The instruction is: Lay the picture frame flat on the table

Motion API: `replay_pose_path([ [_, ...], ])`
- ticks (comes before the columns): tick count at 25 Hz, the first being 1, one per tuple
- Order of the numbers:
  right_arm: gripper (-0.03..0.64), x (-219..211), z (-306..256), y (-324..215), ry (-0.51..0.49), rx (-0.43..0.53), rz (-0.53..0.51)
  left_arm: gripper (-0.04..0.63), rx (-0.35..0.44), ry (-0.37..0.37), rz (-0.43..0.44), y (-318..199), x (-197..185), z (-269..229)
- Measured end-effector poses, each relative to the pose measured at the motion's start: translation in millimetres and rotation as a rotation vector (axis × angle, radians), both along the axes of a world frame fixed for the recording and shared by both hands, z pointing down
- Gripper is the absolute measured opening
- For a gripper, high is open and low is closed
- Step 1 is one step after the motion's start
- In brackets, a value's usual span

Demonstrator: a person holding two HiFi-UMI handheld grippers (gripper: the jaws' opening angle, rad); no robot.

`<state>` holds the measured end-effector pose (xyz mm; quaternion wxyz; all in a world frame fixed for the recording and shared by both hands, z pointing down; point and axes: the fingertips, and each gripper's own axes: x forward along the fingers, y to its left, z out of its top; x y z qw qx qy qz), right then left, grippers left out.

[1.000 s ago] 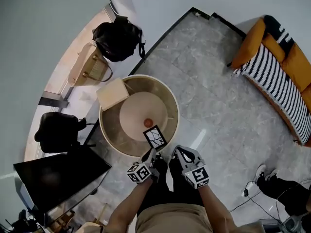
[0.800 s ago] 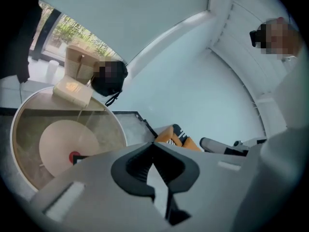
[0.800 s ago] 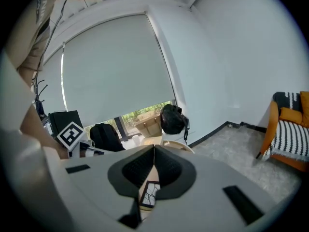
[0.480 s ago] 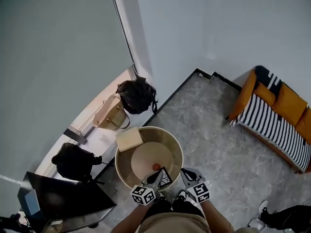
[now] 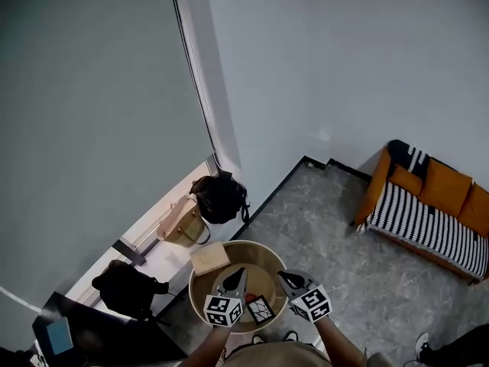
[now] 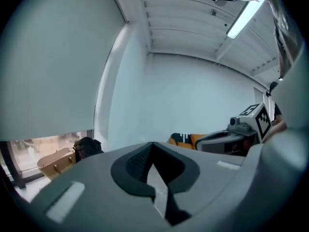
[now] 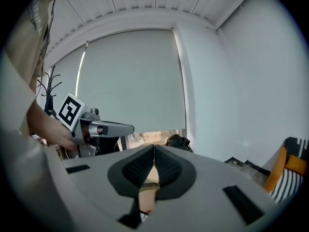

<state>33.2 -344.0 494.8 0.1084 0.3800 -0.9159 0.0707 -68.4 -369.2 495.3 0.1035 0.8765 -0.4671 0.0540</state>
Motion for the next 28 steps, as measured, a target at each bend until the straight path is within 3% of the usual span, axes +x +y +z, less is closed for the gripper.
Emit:
replay_pose_path([
  [5, 0.006, 0, -44, -6, 0.003, 0.077, 0.017, 0.006, 0.047, -0.041, -0.044, -5, -11, -30],
  [10, 0.006, -1, -78, -7, -0.004, 0.115, 0.029, 0.006, 0.052, 0.018, -0.071, -6, -18, -50],
  [14, 0.006, 5, -75, -15, -0.049, 0.088, 0.077, 0.006, 0.033, 0.052, -0.073, -5, -18, -48],
  [19, 0.006, 2, -59, -8, -0.066, 0.066, 0.084, 0.006, 0.019, 0.041, -0.089, 9, -30, -45],
  [28, 0.006, 0, -57, 8, -0.064, 0.111, 0.078, 0.006, -0.001, 0.041, -0.091, 26, -39, -36],
])
